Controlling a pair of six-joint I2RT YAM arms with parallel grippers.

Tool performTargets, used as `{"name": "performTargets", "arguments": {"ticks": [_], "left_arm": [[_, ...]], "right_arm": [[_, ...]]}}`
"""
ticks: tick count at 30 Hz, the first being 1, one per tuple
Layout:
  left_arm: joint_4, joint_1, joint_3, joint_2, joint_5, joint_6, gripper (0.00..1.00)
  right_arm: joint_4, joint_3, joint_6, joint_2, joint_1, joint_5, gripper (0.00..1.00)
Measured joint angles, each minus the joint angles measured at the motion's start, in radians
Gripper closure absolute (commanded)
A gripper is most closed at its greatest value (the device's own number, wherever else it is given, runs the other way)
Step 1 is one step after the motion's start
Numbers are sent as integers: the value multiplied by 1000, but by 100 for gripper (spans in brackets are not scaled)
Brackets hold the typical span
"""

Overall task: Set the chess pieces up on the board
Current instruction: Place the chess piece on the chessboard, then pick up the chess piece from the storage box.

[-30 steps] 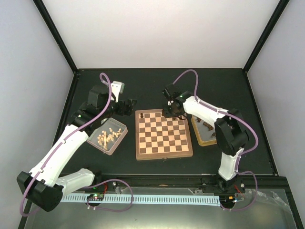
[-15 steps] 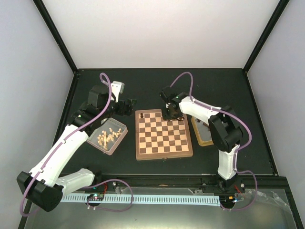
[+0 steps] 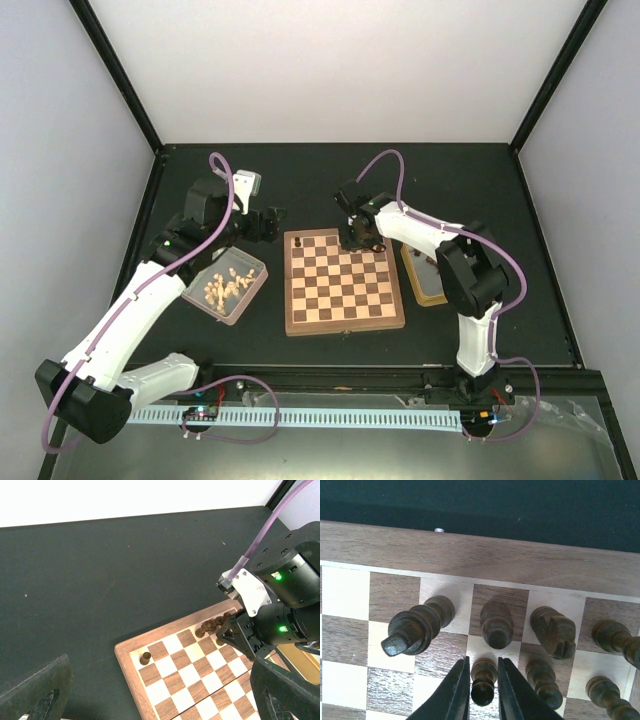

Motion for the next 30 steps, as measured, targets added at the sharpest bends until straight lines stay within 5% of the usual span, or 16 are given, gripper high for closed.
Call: {"name": "performTargets", "arguments": {"ticks": [9, 20, 30], "left_arm": [[0, 0, 0, 0, 0, 0, 1], [1, 0, 0, 0, 0, 0, 1], [1, 0, 0, 0, 0, 0, 1]], "right_arm": [[8, -10, -3, -30, 0, -11, 76], [47, -156, 11, -311, -19, 34, 75], [74, -459, 63, -582, -315, 134, 69]]}}
